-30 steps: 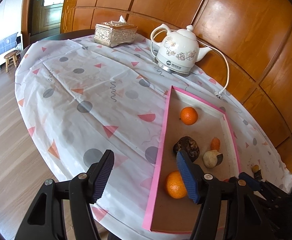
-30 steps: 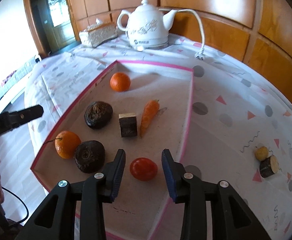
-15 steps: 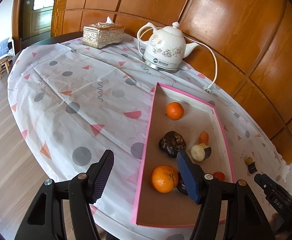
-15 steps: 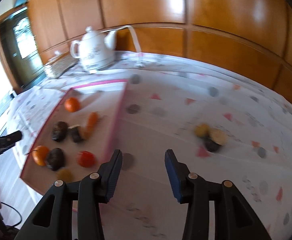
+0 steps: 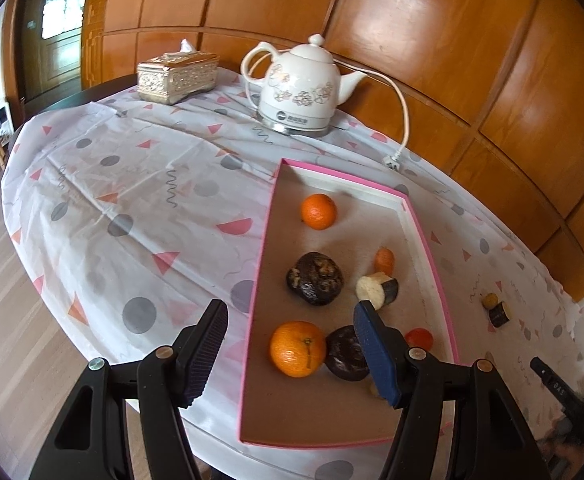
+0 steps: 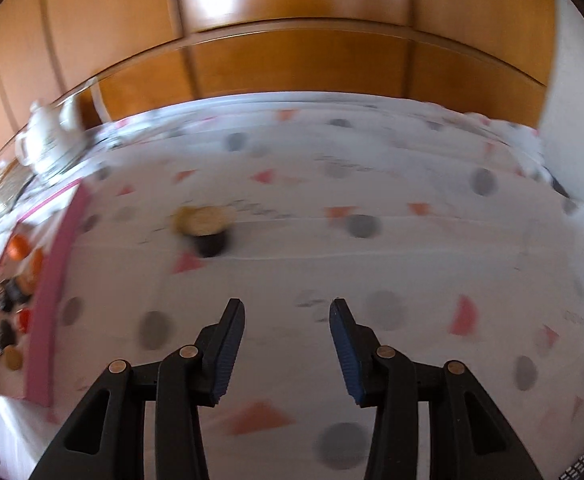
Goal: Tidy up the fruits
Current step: 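Withdraw the right tool from the tray back toward the remaining produce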
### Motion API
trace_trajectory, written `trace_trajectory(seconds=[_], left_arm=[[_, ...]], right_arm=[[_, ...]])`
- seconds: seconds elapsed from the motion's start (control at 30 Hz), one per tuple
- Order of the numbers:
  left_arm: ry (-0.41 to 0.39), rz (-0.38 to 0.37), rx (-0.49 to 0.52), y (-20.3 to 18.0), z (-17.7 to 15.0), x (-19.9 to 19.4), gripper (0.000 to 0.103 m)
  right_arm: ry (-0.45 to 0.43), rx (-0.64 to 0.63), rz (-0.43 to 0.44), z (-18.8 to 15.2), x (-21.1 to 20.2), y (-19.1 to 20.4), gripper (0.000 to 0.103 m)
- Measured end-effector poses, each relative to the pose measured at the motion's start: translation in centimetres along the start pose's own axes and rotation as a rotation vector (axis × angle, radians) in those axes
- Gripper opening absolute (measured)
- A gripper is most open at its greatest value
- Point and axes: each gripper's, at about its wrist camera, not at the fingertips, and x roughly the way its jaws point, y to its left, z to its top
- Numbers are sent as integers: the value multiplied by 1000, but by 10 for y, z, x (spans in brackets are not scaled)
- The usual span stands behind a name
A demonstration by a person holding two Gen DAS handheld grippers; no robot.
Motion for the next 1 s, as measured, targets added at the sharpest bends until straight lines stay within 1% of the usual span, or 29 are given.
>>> trace_trajectory(seconds=[0.23,0.3,0.53,0.67,0.77,0.87,1.0], left_arm=[[9,-42,79,-27,1,0,66],[15,-53,103,-35,2,2,66],[32,-104,185,-68,6,6,66],[53,-149,242,-92,9,11,66],[67,-185,295,-114,9,15,66],[99,-236,341,-138,8,22,66],[155,-288,386,-168,5,38,65]], right_arm=[[-17,85,-129,-5,2,-53,45],[-22,103,-157,-6,4,-63,45],[-51,161,-300,-7,8,-98,45],[-43,202,-354,-10,14,-119,45],[-28,227,-377,-14,19,-129,45],[-29,248,-365,-14,21,-135,47],[-30,261,-349,-15,22,-135,48]])
